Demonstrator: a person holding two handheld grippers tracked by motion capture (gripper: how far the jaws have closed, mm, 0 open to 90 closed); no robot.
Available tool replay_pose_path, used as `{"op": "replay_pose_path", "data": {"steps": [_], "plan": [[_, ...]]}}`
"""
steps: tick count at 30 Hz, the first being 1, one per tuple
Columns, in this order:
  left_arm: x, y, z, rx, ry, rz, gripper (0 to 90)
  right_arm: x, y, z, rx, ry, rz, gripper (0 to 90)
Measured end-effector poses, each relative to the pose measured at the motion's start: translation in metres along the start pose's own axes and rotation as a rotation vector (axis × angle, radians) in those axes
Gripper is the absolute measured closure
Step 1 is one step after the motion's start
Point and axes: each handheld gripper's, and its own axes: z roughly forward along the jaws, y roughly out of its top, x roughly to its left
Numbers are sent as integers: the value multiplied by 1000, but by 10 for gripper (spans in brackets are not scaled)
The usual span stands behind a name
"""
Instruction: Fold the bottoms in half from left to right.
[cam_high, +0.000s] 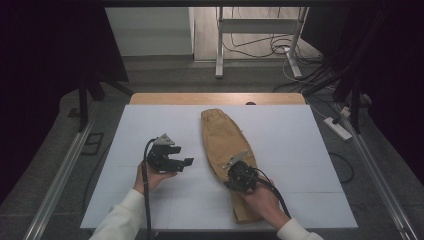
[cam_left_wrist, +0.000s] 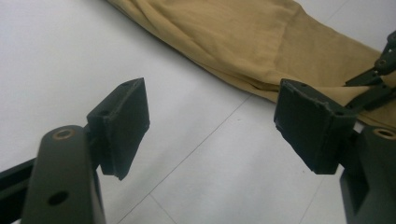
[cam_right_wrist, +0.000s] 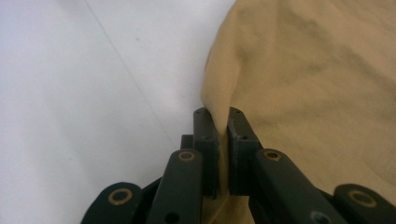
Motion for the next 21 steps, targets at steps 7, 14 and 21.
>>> {"op": "replay_pose_path", "data": {"steps": [7, 14, 21], "plan": [[1, 0, -2, -7, 4, -3, 258, 9, 4, 1, -38, 60, -3, 846], [5, 0, -6, -19, 9, -12, 257, 20, 10, 6, -72, 120, -5, 844], [8, 0, -8, -26, 13, -23, 257, 32, 15, 13, -91, 142, -31, 843]]}}
